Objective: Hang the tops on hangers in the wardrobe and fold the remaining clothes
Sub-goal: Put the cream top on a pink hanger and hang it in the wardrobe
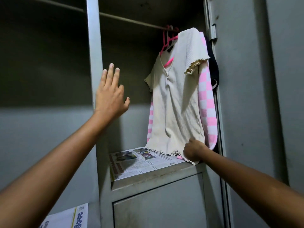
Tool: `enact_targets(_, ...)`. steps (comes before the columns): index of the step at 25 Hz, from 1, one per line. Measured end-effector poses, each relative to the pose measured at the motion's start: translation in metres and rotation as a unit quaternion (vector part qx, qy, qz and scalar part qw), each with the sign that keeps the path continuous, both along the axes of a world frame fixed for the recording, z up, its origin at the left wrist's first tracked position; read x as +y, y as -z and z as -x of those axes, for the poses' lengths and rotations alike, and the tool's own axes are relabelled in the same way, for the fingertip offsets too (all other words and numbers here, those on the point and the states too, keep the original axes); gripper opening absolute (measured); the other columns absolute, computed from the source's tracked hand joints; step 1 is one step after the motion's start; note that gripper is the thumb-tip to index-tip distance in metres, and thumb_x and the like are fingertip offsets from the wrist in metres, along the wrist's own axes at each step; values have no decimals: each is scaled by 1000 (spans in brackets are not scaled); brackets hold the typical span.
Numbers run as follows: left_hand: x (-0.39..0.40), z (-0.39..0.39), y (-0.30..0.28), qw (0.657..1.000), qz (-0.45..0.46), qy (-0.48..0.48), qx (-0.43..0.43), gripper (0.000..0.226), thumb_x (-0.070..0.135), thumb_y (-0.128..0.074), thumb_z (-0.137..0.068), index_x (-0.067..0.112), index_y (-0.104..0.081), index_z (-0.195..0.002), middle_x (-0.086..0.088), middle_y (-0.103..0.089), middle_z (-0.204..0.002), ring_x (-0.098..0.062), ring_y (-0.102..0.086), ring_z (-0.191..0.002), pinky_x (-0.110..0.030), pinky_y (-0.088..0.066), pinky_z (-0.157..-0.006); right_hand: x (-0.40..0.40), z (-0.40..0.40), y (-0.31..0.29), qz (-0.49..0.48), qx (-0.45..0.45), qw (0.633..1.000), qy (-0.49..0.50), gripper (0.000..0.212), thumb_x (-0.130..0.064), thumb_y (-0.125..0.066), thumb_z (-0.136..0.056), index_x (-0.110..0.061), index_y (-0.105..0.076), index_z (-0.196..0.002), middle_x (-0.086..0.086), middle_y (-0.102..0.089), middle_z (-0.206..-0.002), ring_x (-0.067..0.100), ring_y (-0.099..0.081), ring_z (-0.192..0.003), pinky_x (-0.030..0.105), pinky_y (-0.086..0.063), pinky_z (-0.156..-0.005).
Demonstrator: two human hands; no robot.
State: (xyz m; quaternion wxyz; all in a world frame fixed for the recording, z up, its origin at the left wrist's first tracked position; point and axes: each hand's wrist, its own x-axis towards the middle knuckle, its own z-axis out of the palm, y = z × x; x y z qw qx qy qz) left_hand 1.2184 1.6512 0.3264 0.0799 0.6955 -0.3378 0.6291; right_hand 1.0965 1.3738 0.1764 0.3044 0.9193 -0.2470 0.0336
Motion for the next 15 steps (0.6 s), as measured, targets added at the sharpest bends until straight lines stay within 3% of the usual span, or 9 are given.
enact_targets(4, -15, 14, 42, 991, -88, 78, 64, 46, 43, -48, -89, 4, -63, -109, -17, -15, -155, -30, -1, -145, -39, 2, -117, 27, 20, 3, -92, -34, 995, 8, 34, -29, -38, -98, -6, -57, -115, 16, -59, -120, 32, -56, -109, 35, -42, -82)
enact_targets(7, -27, 27, 78, 963, -153, 131, 180, 48, 43, -49, -90, 7, -57, -122, -14, -20, -154, -26, -7, -145, -35, -2, -117, 50, 35, 14, -190, -86, 978, -22, 40, -34, -32, -101, -9, -45, -130, 17, -51, -129, 31, -49, -120, 35, -38, -91)
enact_targets(10, -29, 54, 116, 898, -151, 248, 332, 47, 38, -56, -89, 10, -53, -126, -12, -34, -149, -25, -25, -139, -32, -19, -112, 80, 63, 23, -232, -125, 962, -66, 48, -28, -35, -100, -10, -28, -144, 15, -37, -144, 30, -39, -130, 38, -33, -105)
enact_targets(12, -27, 82, 140, 836, -125, 324, 426, 45, 35, -60, -88, 10, -53, -125, -9, -46, -139, -24, -41, -128, -28, -32, -98, 99, 85, 30, -243, -161, 953, -87, 52, -22, -38, -99, -10, -23, -146, 13, -32, -148, 29, -36, -133, 37, -30, -107)
enact_targets(15, -22, 124, 174, 770, -111, 376, 504, 46, 30, -61, -88, 10, -51, -128, -6, -50, -136, -21, -46, -124, -21, -32, -87, 124, 118, 48, -283, -203, 933, -87, 55, -19, -44, -97, -8, -23, -146, 13, -29, -150, 26, -32, -136, 34, -27, -110)
